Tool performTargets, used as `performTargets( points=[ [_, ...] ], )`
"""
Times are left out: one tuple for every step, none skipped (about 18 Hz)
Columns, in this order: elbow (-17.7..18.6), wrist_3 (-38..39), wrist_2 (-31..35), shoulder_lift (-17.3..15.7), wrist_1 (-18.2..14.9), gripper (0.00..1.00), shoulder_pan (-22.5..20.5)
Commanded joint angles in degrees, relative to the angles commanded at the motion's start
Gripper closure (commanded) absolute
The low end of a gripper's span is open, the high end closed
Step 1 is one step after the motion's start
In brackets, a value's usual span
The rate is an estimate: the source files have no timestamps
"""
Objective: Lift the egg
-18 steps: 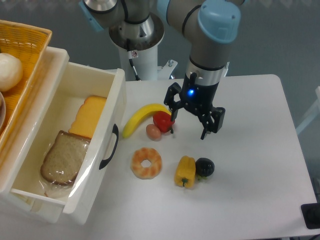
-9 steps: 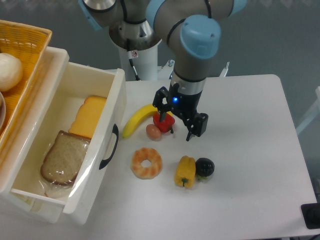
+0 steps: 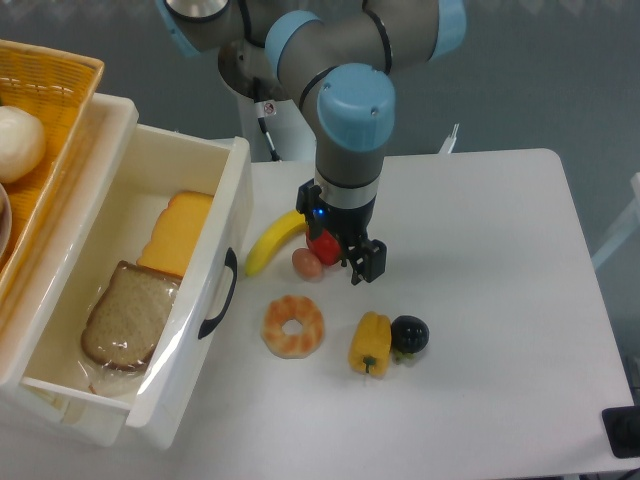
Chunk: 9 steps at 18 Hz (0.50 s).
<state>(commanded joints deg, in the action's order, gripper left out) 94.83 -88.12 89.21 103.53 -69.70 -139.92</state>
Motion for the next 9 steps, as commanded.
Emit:
performTargets(
  points=[
    [0.0, -2.73, 0.0, 0.26, 0.0, 0.0, 0.0],
    [-0.09, -4.33, -0.09, 0.53, 0.0, 0.0, 0.09],
    [-0.09, -5.21, -0.17, 0.62, 0.0, 0.0, 0.18],
    [-0.26, -5.57, -0.35, 1.05, 0.0, 0.0, 0.35],
    [-0.52, -5.83, -0.35, 1.41, 0.0, 0.0, 0.44],
    [-0.53, -5.75, -0.44, 1.41, 0.0, 0.0, 0.53],
    [-0.53, -5.58, -0.44, 1.41, 0.0, 0.0, 0.62],
    [-0.7, -4.96, -0.44, 1.67, 0.0, 0.0, 0.88],
    [-1.49, -4.09, -0.44, 2.37, 0.17, 0.0, 1.23]
  ],
)
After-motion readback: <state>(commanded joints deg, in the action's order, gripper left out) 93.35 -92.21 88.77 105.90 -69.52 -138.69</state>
